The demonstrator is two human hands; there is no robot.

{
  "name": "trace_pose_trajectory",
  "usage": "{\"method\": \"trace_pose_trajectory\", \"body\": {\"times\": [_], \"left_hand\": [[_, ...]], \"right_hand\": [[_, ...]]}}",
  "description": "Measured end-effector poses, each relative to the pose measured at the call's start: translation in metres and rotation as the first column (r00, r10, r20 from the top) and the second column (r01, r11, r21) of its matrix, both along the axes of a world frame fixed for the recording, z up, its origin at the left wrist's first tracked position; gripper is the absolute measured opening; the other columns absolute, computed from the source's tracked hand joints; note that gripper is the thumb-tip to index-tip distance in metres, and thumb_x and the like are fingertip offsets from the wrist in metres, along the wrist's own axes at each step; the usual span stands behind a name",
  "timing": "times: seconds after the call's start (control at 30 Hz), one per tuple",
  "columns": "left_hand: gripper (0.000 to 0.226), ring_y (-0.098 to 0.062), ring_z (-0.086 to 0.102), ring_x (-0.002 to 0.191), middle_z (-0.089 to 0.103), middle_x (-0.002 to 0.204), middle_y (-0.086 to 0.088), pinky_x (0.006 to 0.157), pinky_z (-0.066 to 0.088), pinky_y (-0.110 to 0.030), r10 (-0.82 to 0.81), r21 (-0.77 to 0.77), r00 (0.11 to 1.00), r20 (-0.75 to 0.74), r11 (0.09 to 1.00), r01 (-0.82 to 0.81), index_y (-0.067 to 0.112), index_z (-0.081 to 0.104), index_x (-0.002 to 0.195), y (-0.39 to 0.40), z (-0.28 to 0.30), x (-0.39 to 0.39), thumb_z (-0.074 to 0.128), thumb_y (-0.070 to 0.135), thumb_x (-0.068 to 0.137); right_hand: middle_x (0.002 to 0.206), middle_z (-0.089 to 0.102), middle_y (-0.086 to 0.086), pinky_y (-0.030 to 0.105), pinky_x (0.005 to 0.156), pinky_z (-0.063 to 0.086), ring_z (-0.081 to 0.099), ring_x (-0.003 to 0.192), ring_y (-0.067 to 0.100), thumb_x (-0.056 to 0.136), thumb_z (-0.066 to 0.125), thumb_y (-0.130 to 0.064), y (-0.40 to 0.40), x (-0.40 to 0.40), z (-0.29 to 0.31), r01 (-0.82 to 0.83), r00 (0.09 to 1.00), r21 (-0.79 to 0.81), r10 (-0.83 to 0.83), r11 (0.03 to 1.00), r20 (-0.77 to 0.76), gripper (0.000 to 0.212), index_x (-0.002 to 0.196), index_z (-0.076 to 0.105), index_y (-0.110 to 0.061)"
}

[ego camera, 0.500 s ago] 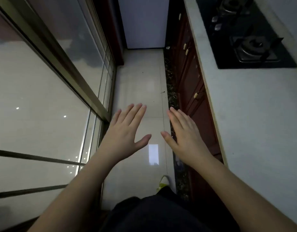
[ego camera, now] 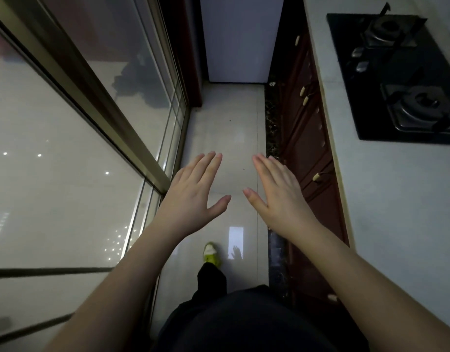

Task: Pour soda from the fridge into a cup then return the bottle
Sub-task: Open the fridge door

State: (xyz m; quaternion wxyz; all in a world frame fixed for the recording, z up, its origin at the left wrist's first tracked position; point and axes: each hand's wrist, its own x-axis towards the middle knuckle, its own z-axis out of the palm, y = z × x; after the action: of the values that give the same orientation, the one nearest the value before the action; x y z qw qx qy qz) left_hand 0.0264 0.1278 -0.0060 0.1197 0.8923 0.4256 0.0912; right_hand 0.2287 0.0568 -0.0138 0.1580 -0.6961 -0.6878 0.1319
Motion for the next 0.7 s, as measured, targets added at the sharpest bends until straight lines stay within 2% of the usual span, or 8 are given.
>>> {"method": "trace_pose_trajectory", "body": {"times": [0.23,0.37,0.43,0.7], "left_hand": [[0.085,-0.023,0.021,0.148,0.027,0.160,-0.002,0.117,0.027,-0.046,-0.008,0.010,1.000,-0.005,1.000,0.009,0.018,0.019,0.155,0.105,-0.003,-0.021,0.034,0.065,0.086],[0.085,-0.025,0.023,0.147,0.029,0.159,-0.004,0.116,0.029,-0.046,-0.023,0.020,0.999,-0.030,1.000,0.023,0.017,0.021,0.155,0.162,0.000,-0.028,0.034,0.065,0.085],[0.085,-0.026,0.024,0.147,0.029,0.159,-0.005,0.115,0.029,-0.047,-0.029,0.019,0.999,-0.037,0.999,0.029,0.017,0.021,0.155,0.187,0.003,-0.025,0.033,0.065,0.086],[0.083,-0.025,0.023,0.147,0.027,0.159,-0.003,0.115,0.026,-0.045,-0.015,0.008,1.000,0.027,1.000,0.015,0.019,0.021,0.155,0.269,0.003,0.013,0.032,0.064,0.086]], "right_hand": [[0.159,0.016,0.000,0.041,0.119,0.010,0.008,0.146,0.016,0.096,0.028,-0.056,0.108,-0.018,0.007,0.001,1.000,0.005,-0.001,1.000,0.021,0.069,0.152,0.014,-0.019],[0.159,0.015,-0.001,0.035,0.118,0.004,0.007,0.146,0.016,0.097,0.031,-0.053,0.156,-0.022,0.017,0.031,0.999,0.041,-0.033,0.999,0.041,0.068,0.152,0.014,-0.018],[0.159,0.013,-0.002,0.034,0.117,0.002,0.006,0.146,0.016,0.097,0.031,-0.054,0.176,-0.018,0.020,0.058,0.998,0.040,-0.060,0.998,0.037,0.068,0.153,0.013,-0.019],[0.159,0.014,-0.002,0.040,0.118,0.009,0.007,0.146,0.017,0.094,0.023,-0.059,0.258,0.015,0.018,0.064,0.997,0.025,-0.065,0.998,0.038,0.070,0.152,0.012,-0.022]]}}
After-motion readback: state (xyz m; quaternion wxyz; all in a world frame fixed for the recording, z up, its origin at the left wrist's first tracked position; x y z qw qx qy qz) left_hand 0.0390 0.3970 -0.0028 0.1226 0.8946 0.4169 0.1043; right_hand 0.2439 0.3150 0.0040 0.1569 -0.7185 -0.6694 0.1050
